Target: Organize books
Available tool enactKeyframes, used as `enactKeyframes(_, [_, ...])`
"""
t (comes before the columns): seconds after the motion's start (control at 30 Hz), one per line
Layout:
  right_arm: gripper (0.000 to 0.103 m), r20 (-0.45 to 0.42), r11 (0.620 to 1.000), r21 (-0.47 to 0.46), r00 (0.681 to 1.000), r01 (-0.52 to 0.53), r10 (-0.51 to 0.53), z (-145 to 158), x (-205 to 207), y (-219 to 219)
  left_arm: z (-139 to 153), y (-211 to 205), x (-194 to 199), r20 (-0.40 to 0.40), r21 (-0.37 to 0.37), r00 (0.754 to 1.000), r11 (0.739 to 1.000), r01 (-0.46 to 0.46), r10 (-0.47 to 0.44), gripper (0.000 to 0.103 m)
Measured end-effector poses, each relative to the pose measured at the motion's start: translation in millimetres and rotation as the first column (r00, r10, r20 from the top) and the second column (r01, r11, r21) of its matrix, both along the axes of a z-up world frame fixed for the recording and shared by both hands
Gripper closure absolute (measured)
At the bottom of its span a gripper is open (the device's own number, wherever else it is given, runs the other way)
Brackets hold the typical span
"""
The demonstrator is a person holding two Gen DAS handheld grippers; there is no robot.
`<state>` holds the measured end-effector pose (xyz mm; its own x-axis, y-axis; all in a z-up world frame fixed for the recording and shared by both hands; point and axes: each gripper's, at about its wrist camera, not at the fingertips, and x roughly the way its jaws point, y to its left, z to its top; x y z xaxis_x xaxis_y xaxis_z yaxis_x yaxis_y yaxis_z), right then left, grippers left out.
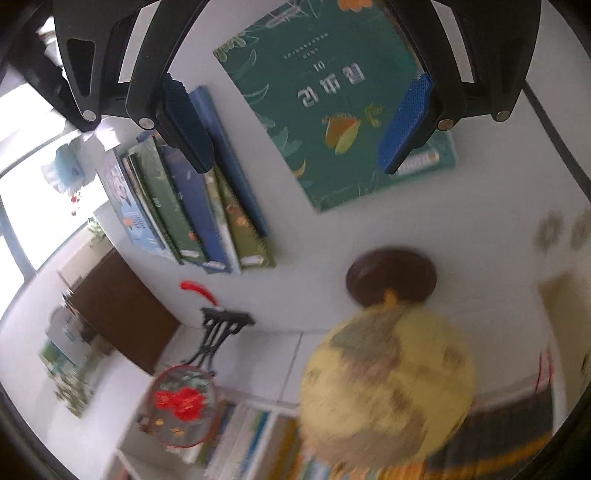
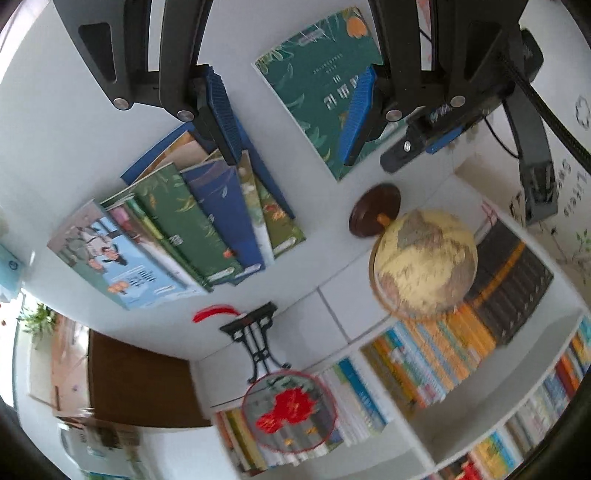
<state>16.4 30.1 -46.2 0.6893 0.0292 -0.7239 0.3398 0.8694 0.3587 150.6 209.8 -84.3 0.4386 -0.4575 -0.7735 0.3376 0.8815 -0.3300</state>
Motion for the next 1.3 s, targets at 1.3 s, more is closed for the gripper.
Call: enactKeyframes(1.3, [0.050, -0.189, 0.961, 0.041, 0.947, 0.272, -0.260, -69, -63, -205, -1, -160, -46, -0.018, -0.073, 0.930, 0.928, 0.366, -0.368, 0.013])
